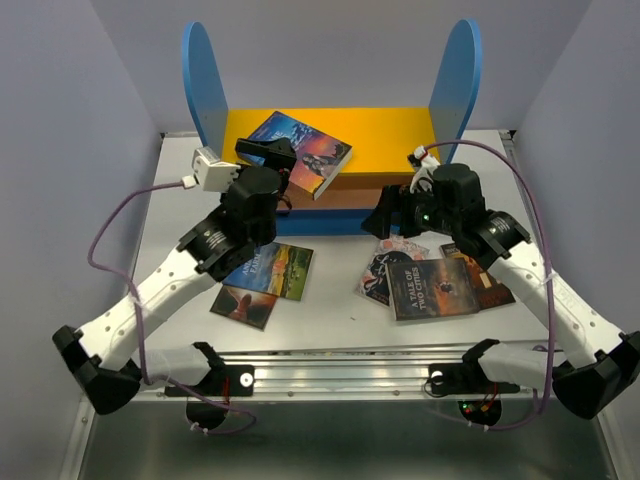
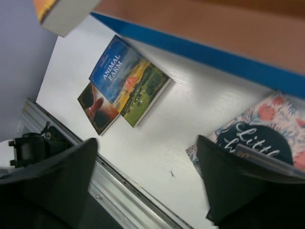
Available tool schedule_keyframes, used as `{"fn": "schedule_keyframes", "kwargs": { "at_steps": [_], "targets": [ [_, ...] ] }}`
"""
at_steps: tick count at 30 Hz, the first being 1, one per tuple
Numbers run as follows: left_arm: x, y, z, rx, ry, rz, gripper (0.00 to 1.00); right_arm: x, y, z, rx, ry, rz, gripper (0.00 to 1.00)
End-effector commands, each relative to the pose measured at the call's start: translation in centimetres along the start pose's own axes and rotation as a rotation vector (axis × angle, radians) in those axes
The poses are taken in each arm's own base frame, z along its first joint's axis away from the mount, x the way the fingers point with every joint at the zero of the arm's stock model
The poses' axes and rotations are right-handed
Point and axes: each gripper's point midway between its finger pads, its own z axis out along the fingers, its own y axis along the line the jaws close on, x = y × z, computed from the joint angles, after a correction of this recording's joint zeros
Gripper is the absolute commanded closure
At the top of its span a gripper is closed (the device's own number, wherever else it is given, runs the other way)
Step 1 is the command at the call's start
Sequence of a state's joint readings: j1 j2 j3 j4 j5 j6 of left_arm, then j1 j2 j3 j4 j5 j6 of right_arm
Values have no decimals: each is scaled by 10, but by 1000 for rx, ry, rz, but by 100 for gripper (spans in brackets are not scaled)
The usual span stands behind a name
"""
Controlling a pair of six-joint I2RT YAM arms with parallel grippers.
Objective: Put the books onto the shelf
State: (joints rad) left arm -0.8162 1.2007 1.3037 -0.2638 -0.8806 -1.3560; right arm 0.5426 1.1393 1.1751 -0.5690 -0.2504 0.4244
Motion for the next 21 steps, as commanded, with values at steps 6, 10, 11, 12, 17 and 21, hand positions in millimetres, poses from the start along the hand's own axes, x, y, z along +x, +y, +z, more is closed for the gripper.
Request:
{"fn": "schedule_keyframes", "kwargs": {
  "at_steps": [6, 10, 11, 12, 17, 21],
  "targets": [
    [-2, -58, -67, 476, 233, 418, 5, -83, 29, 1, -39, -170, -109, 63],
    [32, -40, -82, 568, 403, 586, 34, -105, 10, 22, 78, -197, -106, 67],
    [39, -31, -81, 557, 430, 604, 39, -117, 14, 21, 78, -222, -123, 68],
    [44, -25, -81, 556, 451, 617, 42, -121, 14, 23, 82, -227, -127, 68],
    [70, 0, -80, 548, 546, 663, 78, -140, 15, 43, 87, -230, -157, 71],
    [79, 10, -79, 548, 582, 687, 100, -141, 10, 65, 95, -198, -162, 72]
  ]
}}
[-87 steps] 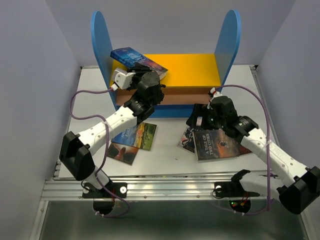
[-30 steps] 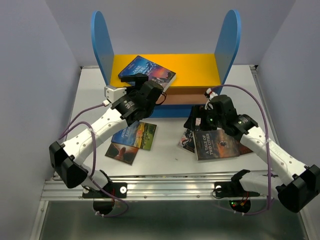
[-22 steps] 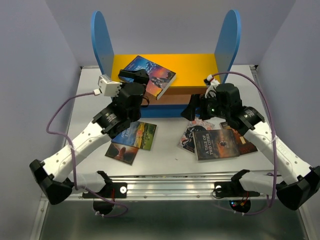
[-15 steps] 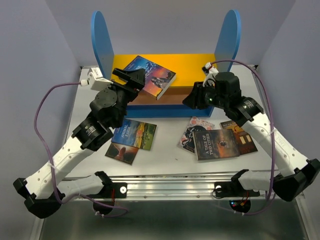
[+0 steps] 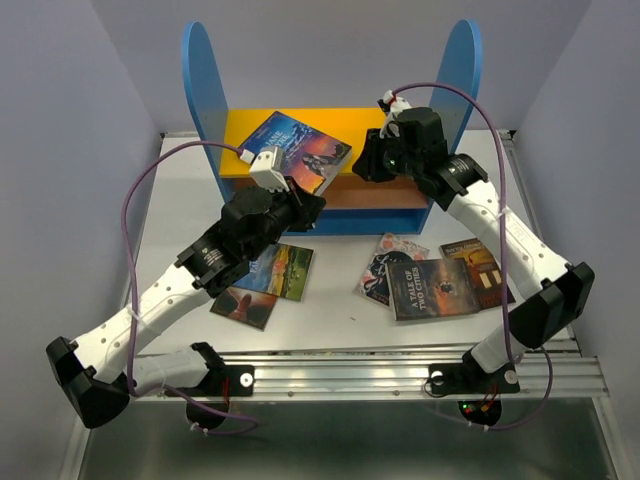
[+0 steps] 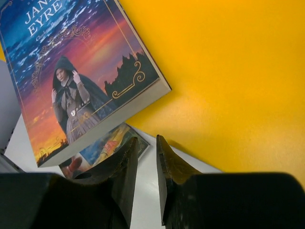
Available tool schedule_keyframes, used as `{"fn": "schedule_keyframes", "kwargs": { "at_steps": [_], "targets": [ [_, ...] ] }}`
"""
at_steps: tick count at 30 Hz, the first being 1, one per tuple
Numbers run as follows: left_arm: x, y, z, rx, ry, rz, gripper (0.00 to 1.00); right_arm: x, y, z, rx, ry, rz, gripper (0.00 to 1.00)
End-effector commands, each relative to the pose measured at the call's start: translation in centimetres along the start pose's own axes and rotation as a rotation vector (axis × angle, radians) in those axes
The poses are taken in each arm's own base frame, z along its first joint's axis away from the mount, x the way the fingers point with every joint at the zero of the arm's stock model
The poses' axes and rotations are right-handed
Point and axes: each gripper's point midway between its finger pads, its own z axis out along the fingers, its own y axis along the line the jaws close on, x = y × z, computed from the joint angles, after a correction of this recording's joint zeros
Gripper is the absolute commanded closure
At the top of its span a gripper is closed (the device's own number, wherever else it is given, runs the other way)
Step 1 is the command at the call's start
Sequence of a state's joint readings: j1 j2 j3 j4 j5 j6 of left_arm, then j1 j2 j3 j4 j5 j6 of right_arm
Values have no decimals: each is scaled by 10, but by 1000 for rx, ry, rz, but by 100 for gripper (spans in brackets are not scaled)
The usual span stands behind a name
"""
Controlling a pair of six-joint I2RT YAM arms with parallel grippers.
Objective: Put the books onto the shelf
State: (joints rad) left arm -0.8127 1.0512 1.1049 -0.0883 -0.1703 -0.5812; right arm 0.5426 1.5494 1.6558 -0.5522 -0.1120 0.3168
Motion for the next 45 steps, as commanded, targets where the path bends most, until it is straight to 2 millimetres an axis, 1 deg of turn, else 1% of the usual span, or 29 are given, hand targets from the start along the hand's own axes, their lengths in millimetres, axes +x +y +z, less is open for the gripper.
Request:
{"fn": "schedule_keyframes", "kwargs": {
  "at_steps": [1, 3, 4, 5, 6, 7, 9, 10, 11, 12, 13, 14, 15, 17, 18, 20, 21, 23, 24, 27, 29, 30, 32, 36, 38, 45],
  "targets": [
    [-3, -9, -5, 70, 1, 39, 100, -30, 1, 5, 6, -76, -38, 72],
    [-1, -5, -5, 60, 4, 40, 100, -31, -3, 10, 26, -74, -42, 72],
    [-1, -3, -5, 52, 2, 38, 100, -28, -6, 18, 36, -62, -42, 73],
    [-1, -1, -5, 47, 2, 38, 100, -31, -5, 19, 33, -67, -45, 73],
    [-2, 0, -5, 43, 1, 36, 100, -30, -5, 22, 31, -60, -47, 73],
    [-2, 2, -5, 37, -1, 36, 100, -26, -7, 29, 33, -43, -47, 73],
    [-2, 5, -6, 28, 0, 36, 100, -29, -4, 33, 23, -46, -51, 73],
    [-4, 7, -6, 21, -7, 34, 100, -30, -4, 35, 23, -46, -51, 73],
    [-5, 8, -8, 17, -11, 32, 100, -28, -6, 42, 26, -36, -58, 73],
    [-6, 11, -7, 9, -17, 30, 100, -33, -5, 43, 24, -47, -62, 73],
    [-7, 14, -8, -2, -19, 30, 100, -35, -5, 46, 27, -48, -63, 73],
    [-10, 15, -10, -8, -27, 26, 100, -33, -7, 52, 28, -41, -72, 73],
    [-11, 20, -10, -23, -28, 26, 100, -39, -5, 53, 23, -53, -79, 73],
    [-17, 24, -14, -40, -49, 25, 100, -39, -8, 62, 29, -47, -92, 73],
    [-19, 28, -15, -57, -55, 24, 100, -44, -5, 63, 23, -59, -100, 73],
    [-23, 32, -16, -68, -66, 25, 100, -46, -4, 71, 11, -57, -111, 73],
    [-23, 32, -17, -68, -66, 26, 100, -42, -4, 75, 2, -43, -115, 73],
    [-25, 36, -17, -78, -73, 27, 100, -45, 3, 79, -31, -44, -118, 73],
    [-25, 38, -16, -82, -73, 33, 100, -41, 2, 85, -39, -31, -117, 73],
    [-22, 49, -9, -105, -58, 41, 100, -44, 9, 89, -74, -31, -112, 73],
    [-16, 55, -3, -108, -31, 34, 100, -41, 9, 95, -80, -22, -106, 73],
    [-15, 62, 0, -118, -24, 30, 100, -43, 10, 96, -84, -25, -107, 73],
    [-10, 67, 6, -107, -1, 24, 100, -42, 10, 100, -83, -22, -102, 73],
    [-8, 71, 13, -99, 5, 38, 100, -40, 11, 106, -95, -13, -97, 72],
    [-7, 75, 17, -107, 11, 41, 100, -42, 12, 107, -100, -18, -99, 71],
    [-10, 79, 25, -114, 7, 42, 100, -45, 12, 115, -107, -25, -124, 68]
  ]
}}
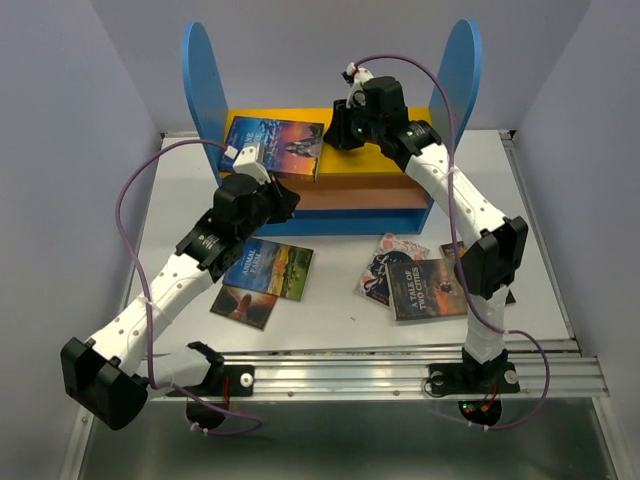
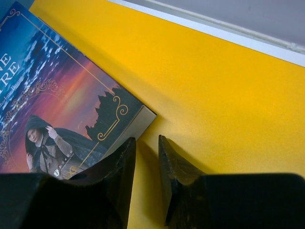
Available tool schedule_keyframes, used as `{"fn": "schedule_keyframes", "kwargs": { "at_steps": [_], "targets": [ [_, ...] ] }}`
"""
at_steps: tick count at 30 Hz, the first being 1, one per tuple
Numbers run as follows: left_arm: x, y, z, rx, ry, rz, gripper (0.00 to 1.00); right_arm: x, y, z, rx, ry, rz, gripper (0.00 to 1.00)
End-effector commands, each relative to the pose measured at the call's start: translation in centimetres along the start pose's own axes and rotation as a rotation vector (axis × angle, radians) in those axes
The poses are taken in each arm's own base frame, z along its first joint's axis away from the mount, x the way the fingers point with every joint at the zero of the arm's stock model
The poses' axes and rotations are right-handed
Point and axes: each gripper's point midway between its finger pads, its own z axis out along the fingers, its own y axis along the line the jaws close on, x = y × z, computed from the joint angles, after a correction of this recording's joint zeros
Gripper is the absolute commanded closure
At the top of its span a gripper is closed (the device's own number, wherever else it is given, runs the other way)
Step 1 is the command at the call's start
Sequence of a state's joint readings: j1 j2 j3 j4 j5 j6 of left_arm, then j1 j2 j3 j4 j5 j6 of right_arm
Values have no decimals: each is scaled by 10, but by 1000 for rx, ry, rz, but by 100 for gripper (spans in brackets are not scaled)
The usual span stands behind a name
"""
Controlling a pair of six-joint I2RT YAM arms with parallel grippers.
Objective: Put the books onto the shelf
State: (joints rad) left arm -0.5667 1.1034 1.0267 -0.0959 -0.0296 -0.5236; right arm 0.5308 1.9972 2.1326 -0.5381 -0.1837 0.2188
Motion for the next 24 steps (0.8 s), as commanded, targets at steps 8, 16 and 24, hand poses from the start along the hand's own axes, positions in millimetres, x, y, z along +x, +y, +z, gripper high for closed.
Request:
{"fn": "schedule_keyframes", "kwargs": {
  "at_steps": [8, 16, 24],
  "targets": [
    [-28, -1, 10, 24, -80, 17, 100, -5, 7, 19, -48, -12, -28, 67],
    [-50, 2, 17, 11, -128, 13, 100, -5, 8, 25, -55, -21, -22, 65],
    [-55, 7, 14, -1, -149, 7, 100, -10, 11, 29, -81, -44, -40, 61]
  ]
}}
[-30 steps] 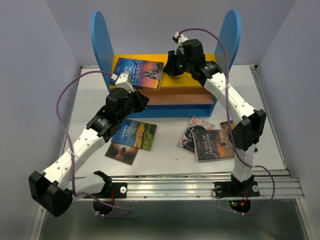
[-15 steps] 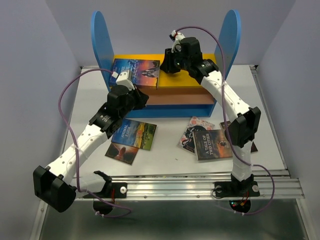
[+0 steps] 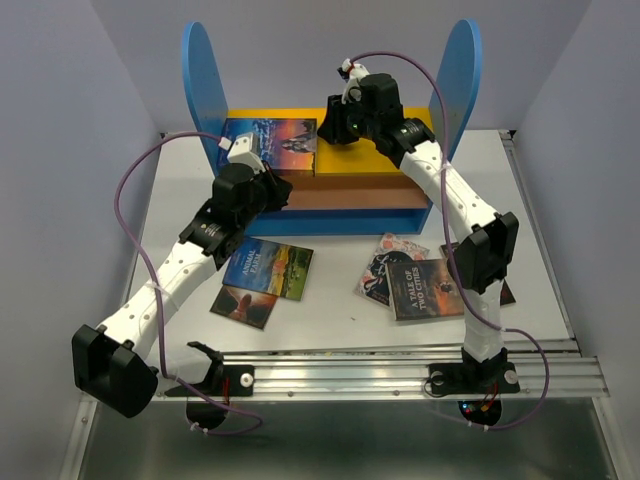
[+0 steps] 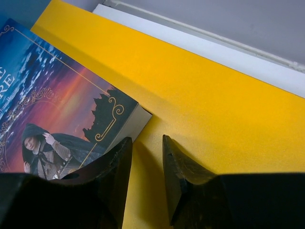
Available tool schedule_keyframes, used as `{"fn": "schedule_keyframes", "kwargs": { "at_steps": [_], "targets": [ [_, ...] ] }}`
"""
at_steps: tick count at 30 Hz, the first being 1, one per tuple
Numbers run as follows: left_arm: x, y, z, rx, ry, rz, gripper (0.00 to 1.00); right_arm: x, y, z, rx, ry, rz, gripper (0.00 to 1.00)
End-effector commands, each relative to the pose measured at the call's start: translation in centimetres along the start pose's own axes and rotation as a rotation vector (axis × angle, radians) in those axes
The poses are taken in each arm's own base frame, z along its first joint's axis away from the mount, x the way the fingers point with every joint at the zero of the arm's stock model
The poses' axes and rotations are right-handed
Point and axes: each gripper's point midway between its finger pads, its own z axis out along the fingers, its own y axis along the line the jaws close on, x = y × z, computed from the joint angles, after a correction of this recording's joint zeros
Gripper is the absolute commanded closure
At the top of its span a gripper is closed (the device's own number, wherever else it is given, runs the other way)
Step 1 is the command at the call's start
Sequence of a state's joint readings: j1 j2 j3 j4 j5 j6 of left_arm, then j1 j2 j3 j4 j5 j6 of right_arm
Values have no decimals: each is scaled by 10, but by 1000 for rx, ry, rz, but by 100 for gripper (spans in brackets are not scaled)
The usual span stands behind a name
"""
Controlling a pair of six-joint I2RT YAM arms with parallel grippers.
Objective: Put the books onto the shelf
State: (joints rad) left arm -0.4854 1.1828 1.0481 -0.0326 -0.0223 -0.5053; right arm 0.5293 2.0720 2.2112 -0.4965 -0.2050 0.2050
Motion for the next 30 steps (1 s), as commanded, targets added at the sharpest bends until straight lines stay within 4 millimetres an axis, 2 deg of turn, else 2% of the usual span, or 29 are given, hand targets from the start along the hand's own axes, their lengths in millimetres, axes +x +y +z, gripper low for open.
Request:
{"fn": "schedule_keyframes", "kwargs": {
  "at_steps": [1, 12, 18, 25, 30],
  "targets": [
    [-39, -18, -10, 58, -114, 8, 100, 2, 9, 10, -50, -3, -18, 61],
    [-56, -10, -8, 37, -147, 6, 100, -6, 12, 12, -69, -34, -41, 60],
    [-62, 3, -8, -1, -161, 7, 100, -6, 9, 7, -47, -35, -37, 56],
    [-67, 8, -10, -13, -171, 12, 100, -33, -8, -9, 94, -120, -22, 52],
    [-70, 12, -10, -24, -169, 24, 100, -56, -17, -34, 185, -189, -17, 51]
  ]
}}
